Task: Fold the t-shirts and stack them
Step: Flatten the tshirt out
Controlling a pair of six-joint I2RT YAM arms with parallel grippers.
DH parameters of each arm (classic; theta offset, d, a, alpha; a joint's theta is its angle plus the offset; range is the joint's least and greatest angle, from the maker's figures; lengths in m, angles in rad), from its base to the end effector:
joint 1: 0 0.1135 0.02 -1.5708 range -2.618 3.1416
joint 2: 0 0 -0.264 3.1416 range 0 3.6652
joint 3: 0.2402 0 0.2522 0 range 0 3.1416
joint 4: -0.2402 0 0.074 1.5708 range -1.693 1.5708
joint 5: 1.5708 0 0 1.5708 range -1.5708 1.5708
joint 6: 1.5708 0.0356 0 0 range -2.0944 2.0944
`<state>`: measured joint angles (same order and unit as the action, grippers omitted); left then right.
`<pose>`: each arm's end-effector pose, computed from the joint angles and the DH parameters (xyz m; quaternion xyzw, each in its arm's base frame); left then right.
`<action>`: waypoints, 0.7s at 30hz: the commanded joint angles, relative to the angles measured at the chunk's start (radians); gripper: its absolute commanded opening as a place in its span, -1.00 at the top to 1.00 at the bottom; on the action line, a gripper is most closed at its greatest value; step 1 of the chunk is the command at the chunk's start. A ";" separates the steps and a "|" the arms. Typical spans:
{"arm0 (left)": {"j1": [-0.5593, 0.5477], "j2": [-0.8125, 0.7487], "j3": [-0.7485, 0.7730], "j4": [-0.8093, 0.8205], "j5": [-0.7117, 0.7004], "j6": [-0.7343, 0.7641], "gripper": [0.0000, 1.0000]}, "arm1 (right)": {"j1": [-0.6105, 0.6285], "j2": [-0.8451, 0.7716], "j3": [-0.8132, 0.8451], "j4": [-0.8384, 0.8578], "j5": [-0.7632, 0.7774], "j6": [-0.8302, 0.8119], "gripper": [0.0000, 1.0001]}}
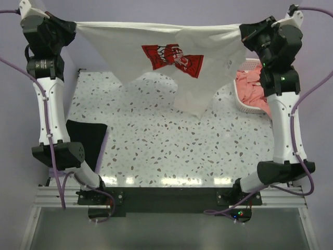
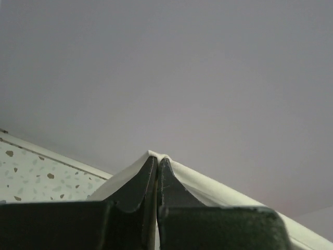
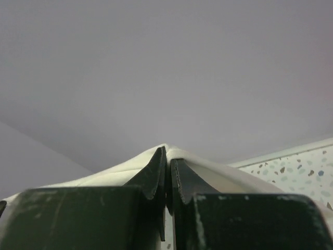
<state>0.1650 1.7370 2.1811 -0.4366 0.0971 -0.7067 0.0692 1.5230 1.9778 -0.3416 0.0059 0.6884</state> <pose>0.3641 0.0571 0.5341 -0.2658 0.6524 -0.2226 0.6739 0.3093 0.0212 0.5511 0.2050 0.6336 0.2740 0.6938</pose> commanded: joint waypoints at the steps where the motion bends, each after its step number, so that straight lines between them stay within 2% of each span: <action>1: 0.031 -0.200 -0.172 0.137 0.056 -0.007 1.00 | -0.022 -0.160 -0.077 0.079 0.037 -0.004 1.00; 2: 0.034 -0.200 -0.229 0.137 0.056 -0.005 1.00 | -0.023 -0.178 -0.077 0.066 0.037 -0.006 1.00; 3: 0.037 -0.250 -0.291 0.154 0.059 -0.005 1.00 | -0.022 -0.193 -0.155 0.055 0.043 -0.007 1.00; 5: 0.037 -0.303 -0.499 0.194 0.073 -0.011 1.00 | -0.031 -0.228 -0.250 0.033 0.036 -0.003 1.00; 10: 0.036 -0.410 -0.963 0.295 0.131 -0.050 1.00 | -0.058 -0.326 -0.635 0.007 0.005 0.023 1.00; 12: 0.030 -0.427 -1.085 0.333 0.131 -0.059 1.00 | -0.066 -0.342 -0.788 0.010 -0.004 0.025 0.92; 13: 0.018 -0.429 -1.188 0.352 0.130 -0.060 1.00 | -0.066 -0.337 -0.836 0.021 -0.004 0.025 0.86; 14: 0.010 -0.426 -1.227 0.364 0.122 -0.060 1.00 | -0.066 -0.327 -0.877 0.030 -0.004 0.023 0.72; 16: -0.021 -0.398 -1.306 0.371 0.105 -0.065 1.00 | -0.104 -0.263 -0.953 0.027 -0.026 0.016 0.64; 17: -0.034 -0.389 -1.323 0.375 0.107 -0.063 1.00 | -0.109 -0.242 -0.985 0.023 -0.052 0.007 0.50; 19: -0.076 -0.366 -1.363 0.358 0.075 -0.062 0.87 | -0.111 -0.199 -1.020 0.032 -0.072 -0.015 0.35; 21: -0.096 -0.372 -1.388 0.343 0.040 -0.059 0.59 | -0.111 -0.204 -1.092 0.042 -0.081 -0.023 0.01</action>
<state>0.0990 1.4025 0.7933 -0.1658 0.1864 -0.7658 -0.0410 1.3590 0.9188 -0.3428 -0.0368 0.6907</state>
